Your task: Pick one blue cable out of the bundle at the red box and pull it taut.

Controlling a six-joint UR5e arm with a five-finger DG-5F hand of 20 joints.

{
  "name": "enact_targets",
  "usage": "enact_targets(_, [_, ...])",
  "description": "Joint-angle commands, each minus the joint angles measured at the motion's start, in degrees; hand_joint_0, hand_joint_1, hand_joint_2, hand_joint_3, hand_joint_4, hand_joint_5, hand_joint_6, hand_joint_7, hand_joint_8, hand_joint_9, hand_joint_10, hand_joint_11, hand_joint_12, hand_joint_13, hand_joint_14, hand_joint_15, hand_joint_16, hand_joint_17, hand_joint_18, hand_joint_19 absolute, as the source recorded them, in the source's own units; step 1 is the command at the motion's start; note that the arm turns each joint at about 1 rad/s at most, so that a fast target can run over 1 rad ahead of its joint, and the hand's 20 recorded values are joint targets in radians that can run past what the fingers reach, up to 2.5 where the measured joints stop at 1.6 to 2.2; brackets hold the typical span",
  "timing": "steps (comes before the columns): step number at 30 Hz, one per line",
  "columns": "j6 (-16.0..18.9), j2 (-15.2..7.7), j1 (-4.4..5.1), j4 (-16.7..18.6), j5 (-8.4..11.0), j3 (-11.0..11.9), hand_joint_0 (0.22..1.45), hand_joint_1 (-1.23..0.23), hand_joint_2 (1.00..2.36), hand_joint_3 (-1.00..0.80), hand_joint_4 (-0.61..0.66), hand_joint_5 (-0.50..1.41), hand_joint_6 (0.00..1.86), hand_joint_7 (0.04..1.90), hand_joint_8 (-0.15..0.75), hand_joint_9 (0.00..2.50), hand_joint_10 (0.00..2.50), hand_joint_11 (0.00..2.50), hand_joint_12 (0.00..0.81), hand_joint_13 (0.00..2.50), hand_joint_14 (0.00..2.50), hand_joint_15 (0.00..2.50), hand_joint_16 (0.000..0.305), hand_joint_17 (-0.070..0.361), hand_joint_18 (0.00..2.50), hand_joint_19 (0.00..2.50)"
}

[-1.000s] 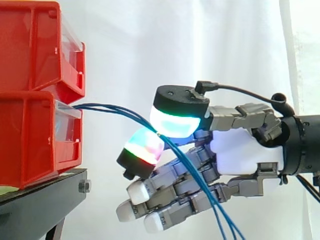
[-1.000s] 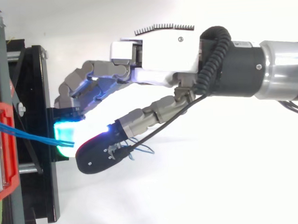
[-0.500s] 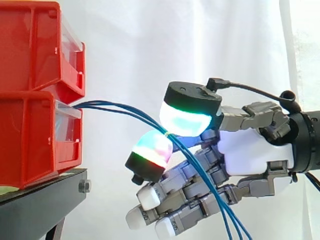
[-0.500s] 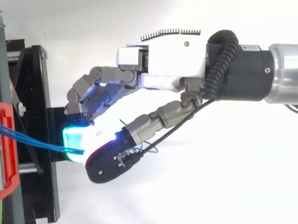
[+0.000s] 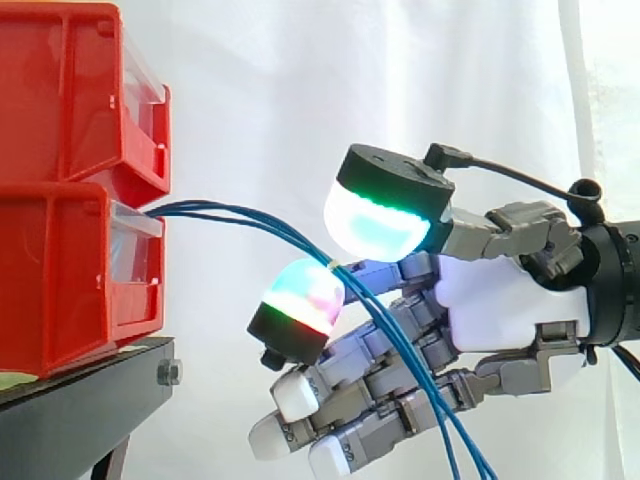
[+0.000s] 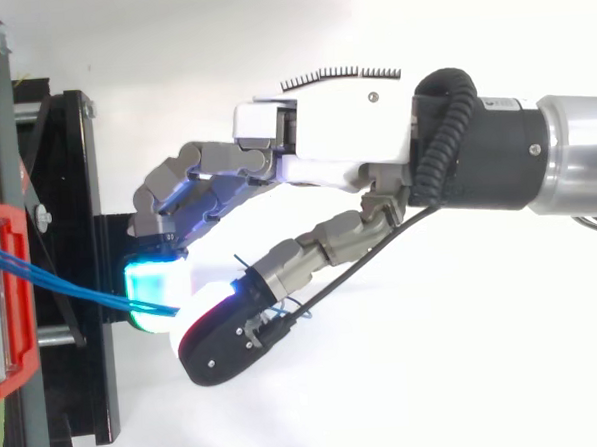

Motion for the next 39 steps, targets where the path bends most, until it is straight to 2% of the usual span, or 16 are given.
enact_targets(1, [0.00,-0.05,0.06,0.09,0.03,0.00,0.56,-0.83,1.00,-0.48,0.19,-0.17,0.80,0.99,0.358,0.72,0.02,0.60,0.366,0.41,0.01,0.19,0.054,0.122,0.41,0.28])
enact_targets(5, [0.00,-0.05,0.14,0.09,0.03,0.00,0.64,-0.82,1.01,-0.37,0.18,-0.18,0.84,0.96,0.350,0.72,0.01,0.61,0.358,0.44,0.01,0.19,0.053,0.119,0.45,0.27])
enact_targets(15, [0.09,0.04,0.23,0.09,0.56,0.00,0.61,-0.81,1.02,-0.16,0.10,-0.18,0.88,0.99,0.357,0.74,0.01,0.62,0.356,0.44,0.01,0.20,0.052,0.117,0.46,0.29])
enact_targets(21, [0.18,0.04,0.23,0.00,0.56,0.00,0.61,-0.81,1.01,-0.12,0.08,-0.16,0.88,1.00,0.378,0.79,0.01,0.63,0.379,0.46,0.01,0.21,0.057,0.128,0.49,0.29])
enact_targets(27, [2.20,0.04,0.32,-0.61,0.65,0.44,0.61,-0.81,1.01,-0.12,0.07,-0.16,0.88,1.01,0.382,0.88,0.01,0.75,0.381,0.47,0.01,0.21,0.057,0.129,0.49,0.29])
enact_targets(30, [4.92,0.04,0.41,-3.95,0.91,1.41,0.61,-0.81,1.01,-0.12,0.07,-0.16,0.88,1.01,0.383,0.97,0.02,0.85,0.380,0.48,0.01,0.21,0.057,0.128,0.49,0.29])
enact_targets(33, [6.59,0.04,0.58,-10.98,1.00,3.78,0.61,-0.81,1.01,-0.13,0.07,-0.17,0.88,1.01,0.384,1.03,0.02,1.00,0.380,0.49,0.01,0.22,0.056,0.127,0.49,0.29])
enact_targets(34, [6.59,0.13,0.58,-11.69,1.00,3.96,0.61,-0.81,1.01,-0.13,0.07,-0.17,0.88,1.01,0.381,1.03,0.02,1.01,0.378,0.49,0.01,0.22,0.056,0.127,0.49,0.29])
enact_targets(35, [6.86,0.04,0.58,-14.06,0.91,4.57,0.61,-0.81,1.01,-0.13,0.07,-0.17,0.88,1.01,0.381,1.05,0.01,1.05,0.377,0.50,0.01,0.23,0.056,0.127,0.49,0.28])
enact_targets(39, [6.94,0.13,0.58,-16.78,0.91,5.19,0.61,-0.80,1.01,-0.14,0.06,-0.17,0.88,1.00,0.370,1.08,0.01,1.13,0.373,0.52,0.01,0.24,0.055,0.124,0.48,0.29])
